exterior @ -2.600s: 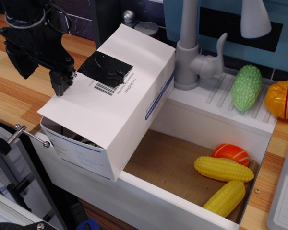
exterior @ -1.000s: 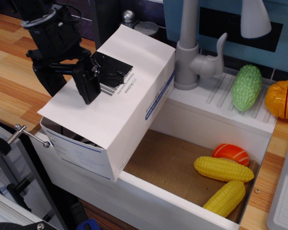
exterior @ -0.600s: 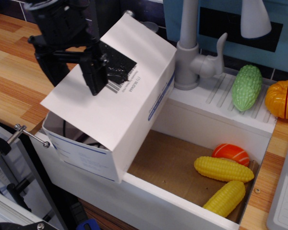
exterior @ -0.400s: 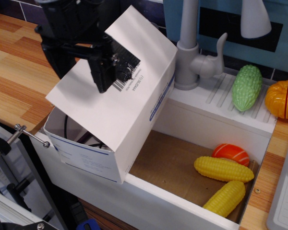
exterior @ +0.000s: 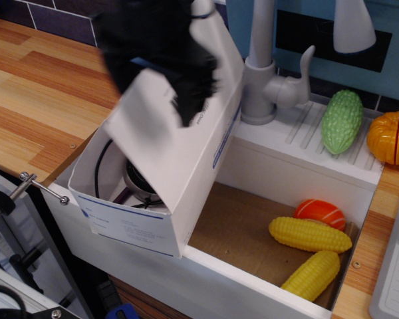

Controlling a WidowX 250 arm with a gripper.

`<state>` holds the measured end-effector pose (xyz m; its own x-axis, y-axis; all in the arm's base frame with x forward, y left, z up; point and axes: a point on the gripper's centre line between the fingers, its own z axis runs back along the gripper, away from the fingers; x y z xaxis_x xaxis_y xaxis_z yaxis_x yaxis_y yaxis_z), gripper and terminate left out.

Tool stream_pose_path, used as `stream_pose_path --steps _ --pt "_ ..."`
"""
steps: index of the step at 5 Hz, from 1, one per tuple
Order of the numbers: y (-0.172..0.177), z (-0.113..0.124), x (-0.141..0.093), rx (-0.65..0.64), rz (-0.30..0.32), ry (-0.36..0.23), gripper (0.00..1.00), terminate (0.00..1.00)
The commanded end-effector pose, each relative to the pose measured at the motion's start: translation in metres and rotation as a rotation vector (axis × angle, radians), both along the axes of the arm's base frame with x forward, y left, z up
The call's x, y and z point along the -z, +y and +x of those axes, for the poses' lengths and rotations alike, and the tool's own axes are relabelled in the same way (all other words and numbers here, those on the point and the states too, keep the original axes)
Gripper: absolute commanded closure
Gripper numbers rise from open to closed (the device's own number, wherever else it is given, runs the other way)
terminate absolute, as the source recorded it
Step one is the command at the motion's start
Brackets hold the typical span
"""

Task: Open white1fbox flap

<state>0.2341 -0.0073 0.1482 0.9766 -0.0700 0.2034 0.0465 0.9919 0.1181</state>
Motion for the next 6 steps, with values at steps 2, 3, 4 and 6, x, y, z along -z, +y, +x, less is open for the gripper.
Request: stream_pose_path --steps 2,3,4,6 --pt "-0.078 0.053 -0.013 -0.062 -0.071 -0.098 0.00 0.00" --pt "-0.088 0.063 -0.004 -0.186 -0.168 -0.129 0.00 0.00" --pt "-0.096 0.073 0.010 -0.274 -0.235 -0.153 0.00 0.00" --pt "-0.106 0.088 0.051 -0.350 -0.225 -0.284 0.00 0.00"
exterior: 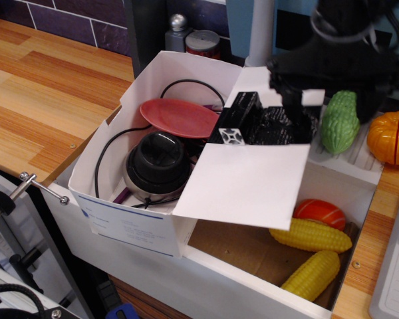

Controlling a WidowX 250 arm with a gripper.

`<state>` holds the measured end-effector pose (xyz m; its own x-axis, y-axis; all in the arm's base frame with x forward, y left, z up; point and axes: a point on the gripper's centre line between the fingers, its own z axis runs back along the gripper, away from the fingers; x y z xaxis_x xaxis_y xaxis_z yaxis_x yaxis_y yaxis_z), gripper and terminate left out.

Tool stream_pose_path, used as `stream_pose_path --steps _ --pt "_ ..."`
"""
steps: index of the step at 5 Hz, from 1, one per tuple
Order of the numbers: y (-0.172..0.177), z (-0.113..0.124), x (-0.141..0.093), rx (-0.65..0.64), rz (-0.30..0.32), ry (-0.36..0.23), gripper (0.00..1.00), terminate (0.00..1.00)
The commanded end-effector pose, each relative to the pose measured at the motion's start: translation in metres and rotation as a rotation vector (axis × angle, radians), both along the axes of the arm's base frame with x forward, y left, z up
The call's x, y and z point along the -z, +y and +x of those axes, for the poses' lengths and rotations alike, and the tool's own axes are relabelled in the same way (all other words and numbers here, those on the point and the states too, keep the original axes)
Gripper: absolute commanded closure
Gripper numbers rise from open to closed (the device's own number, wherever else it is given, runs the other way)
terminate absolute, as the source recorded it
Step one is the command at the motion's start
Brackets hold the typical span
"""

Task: Open white1fbox flap

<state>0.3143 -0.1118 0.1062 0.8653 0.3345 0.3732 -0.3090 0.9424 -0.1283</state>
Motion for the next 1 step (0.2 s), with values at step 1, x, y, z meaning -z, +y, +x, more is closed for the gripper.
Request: stream_pose_path --steps 1 --pt "0.0064 0.0062 0.0143 0.034 0.086 -0.067 0.00 1.00"
